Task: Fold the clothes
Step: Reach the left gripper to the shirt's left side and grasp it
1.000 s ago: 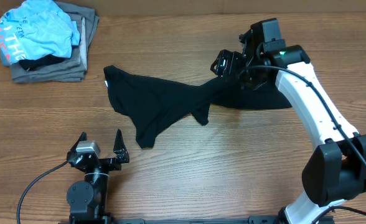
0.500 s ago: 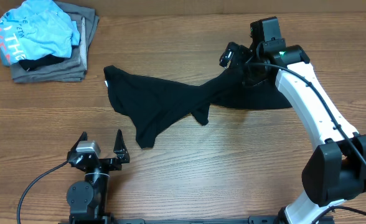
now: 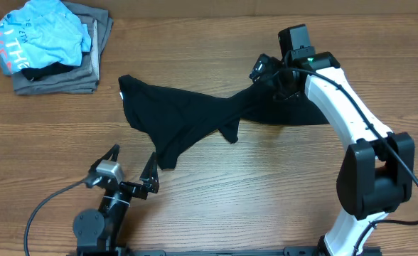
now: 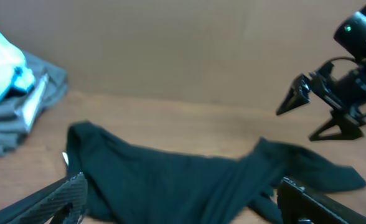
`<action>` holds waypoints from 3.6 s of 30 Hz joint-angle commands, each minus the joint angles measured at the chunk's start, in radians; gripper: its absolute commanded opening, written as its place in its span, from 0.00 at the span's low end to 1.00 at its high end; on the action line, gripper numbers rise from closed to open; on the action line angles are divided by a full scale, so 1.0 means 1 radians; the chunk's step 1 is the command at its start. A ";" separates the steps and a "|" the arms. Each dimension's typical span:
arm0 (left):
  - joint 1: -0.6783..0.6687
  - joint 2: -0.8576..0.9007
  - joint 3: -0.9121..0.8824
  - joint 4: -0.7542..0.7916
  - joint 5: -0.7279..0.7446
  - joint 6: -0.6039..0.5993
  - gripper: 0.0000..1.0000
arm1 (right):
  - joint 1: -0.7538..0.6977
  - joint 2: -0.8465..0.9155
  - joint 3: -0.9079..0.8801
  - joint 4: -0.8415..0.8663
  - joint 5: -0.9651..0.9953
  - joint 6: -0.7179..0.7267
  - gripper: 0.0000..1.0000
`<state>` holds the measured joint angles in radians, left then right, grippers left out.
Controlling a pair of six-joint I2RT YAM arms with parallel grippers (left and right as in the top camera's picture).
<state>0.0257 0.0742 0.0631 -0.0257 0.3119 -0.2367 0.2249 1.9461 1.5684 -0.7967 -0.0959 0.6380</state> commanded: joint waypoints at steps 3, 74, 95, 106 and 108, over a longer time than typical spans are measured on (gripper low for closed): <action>-0.010 0.259 0.243 -0.108 0.092 0.064 1.00 | 0.004 0.006 0.002 0.014 0.008 0.022 1.00; -0.426 1.814 1.149 -1.070 -0.542 -0.154 0.65 | 0.004 0.009 0.002 0.011 0.062 0.013 1.00; -0.484 1.815 1.149 -1.009 -0.547 -0.077 0.66 | 0.004 0.009 0.003 0.001 0.073 0.013 1.00; -0.484 1.815 1.149 -1.007 -0.547 -0.073 0.50 | 0.004 0.009 0.002 0.001 0.073 0.013 1.00; -0.484 1.815 1.149 -1.006 -0.547 -0.074 0.44 | 0.004 0.009 0.002 0.000 0.073 0.013 1.00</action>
<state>-0.4568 1.8706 1.1931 -1.0348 -0.2214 -0.3298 0.2249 1.9526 1.5684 -0.8001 -0.0364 0.6537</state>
